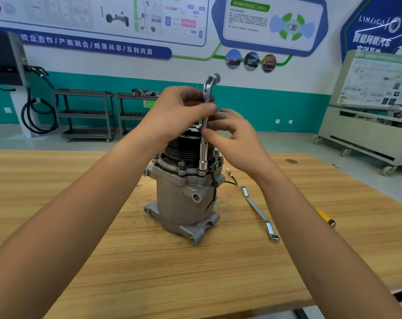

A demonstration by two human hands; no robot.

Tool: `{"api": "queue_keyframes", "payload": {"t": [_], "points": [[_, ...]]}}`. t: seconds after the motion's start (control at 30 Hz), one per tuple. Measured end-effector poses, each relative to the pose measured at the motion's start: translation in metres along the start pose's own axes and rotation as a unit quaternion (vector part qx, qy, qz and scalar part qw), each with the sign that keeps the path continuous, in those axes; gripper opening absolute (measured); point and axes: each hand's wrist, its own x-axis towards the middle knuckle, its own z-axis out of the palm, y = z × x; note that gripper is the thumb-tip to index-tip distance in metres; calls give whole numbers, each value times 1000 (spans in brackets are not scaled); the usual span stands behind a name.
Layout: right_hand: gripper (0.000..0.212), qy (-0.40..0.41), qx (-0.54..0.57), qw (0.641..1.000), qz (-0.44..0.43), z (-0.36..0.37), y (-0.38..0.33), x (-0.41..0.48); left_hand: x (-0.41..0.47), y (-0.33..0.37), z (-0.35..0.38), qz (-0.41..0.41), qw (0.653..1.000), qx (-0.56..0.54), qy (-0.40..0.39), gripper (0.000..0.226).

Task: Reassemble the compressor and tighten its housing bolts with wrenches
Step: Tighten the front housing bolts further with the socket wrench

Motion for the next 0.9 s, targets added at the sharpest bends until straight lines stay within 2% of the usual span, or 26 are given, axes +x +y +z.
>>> {"api": "queue_keyframes", "payload": {"t": [0.1, 0.2, 0.33, 0.5, 0.63, 0.73, 0.9], "points": [[3, 21, 13, 1000, -5, 1, 0, -2, -1, -4, 2, 31, 995, 85, 35, 14], [7, 26, 7, 1000, -1, 0, 1, -3, -2, -3, 0, 15, 1000, 10, 9, 21], [11, -26, 5, 1000, 12, -2, 6, -3, -2, -3, -1, 1, 999, -47, -5, 30], [2, -3, -7, 1000, 8, 0, 7, -4, -4, -5, 2, 22, 999, 24, 2, 18], [12, 36, 0, 999, 23, 2, 6, -6, -5, -10, 3, 32, 998, 44, 36, 24], [10, 13, 6, 999, 28, 1, 7, -4, -5, -8, 3, 35, 997, 64, 19, 29], [16, -9, -16, 1000, 21, 2, 9, -5, -6, -7, 6, 35, 998, 57, 0, 21]]}}
